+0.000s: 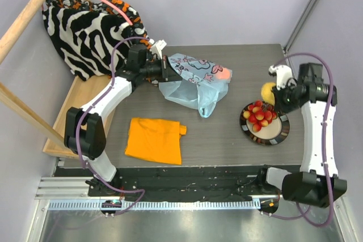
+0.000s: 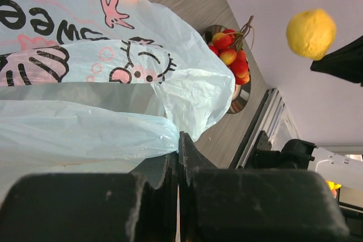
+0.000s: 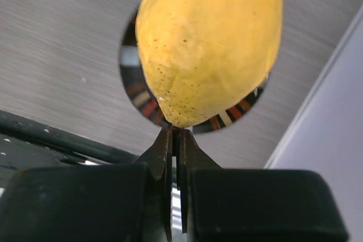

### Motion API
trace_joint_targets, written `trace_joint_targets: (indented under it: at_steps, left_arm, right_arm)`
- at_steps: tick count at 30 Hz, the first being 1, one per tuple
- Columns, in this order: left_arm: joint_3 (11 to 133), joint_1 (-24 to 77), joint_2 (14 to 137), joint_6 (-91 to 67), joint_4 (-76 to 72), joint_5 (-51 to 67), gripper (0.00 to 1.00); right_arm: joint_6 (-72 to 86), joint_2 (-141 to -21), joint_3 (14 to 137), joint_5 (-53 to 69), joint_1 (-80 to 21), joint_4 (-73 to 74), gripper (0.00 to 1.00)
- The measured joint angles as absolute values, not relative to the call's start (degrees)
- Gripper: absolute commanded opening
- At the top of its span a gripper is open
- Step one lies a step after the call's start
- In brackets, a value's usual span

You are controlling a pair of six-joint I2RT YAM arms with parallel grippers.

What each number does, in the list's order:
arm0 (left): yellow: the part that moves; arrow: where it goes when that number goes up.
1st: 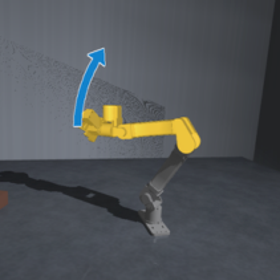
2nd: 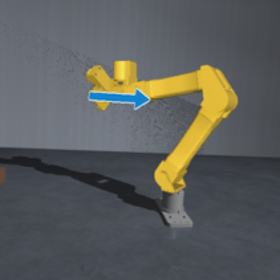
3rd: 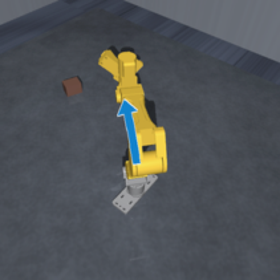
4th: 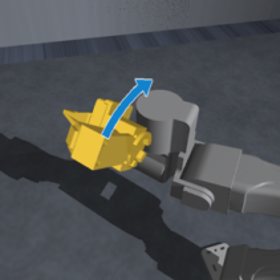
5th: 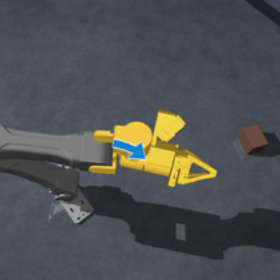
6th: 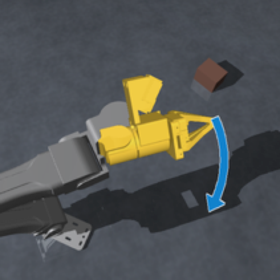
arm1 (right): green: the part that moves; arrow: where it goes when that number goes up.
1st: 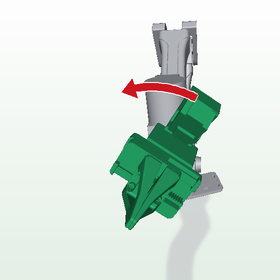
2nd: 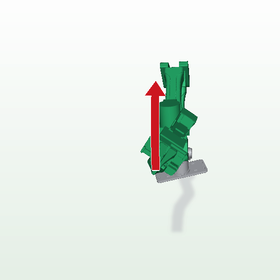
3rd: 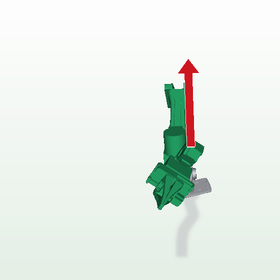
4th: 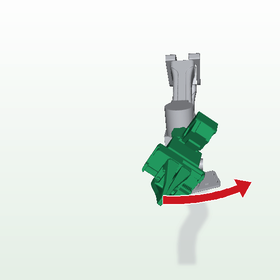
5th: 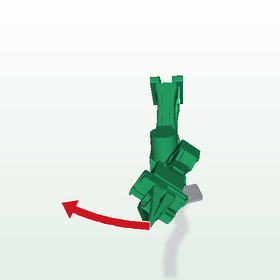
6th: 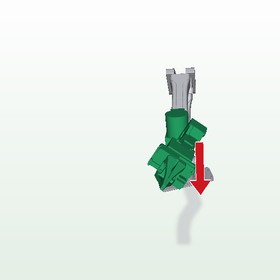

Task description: Take the fake fruits out of the plastic bag

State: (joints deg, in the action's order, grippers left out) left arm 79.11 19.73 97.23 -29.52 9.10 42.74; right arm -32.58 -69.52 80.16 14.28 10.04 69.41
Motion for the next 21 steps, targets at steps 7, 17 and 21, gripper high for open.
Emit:
trace_joint_targets:
  at_steps: [7, 17, 21]
  left_arm:
    - [79.3, 19.7, 97.2, -32.5, 6.7, 43.4, 0.0]
    - [79.3, 19.7, 97.2, -32.8, 6.1, 43.7, 0.0]
    - [78.6, 19.7, 96.9, -32.2, 6.3, 43.6, 0.0]
  right_arm:
    - [-41.1, -65.3, 69.2, 12.6, 27.0, 71.0, 0.01]
    - [-47.8, -72.3, 61.7, 13.1, 35.0, 61.7, 0.01]
    - [-47.9, -77.2, 61.1, 13.2, 34.6, 56.3, 0.01]
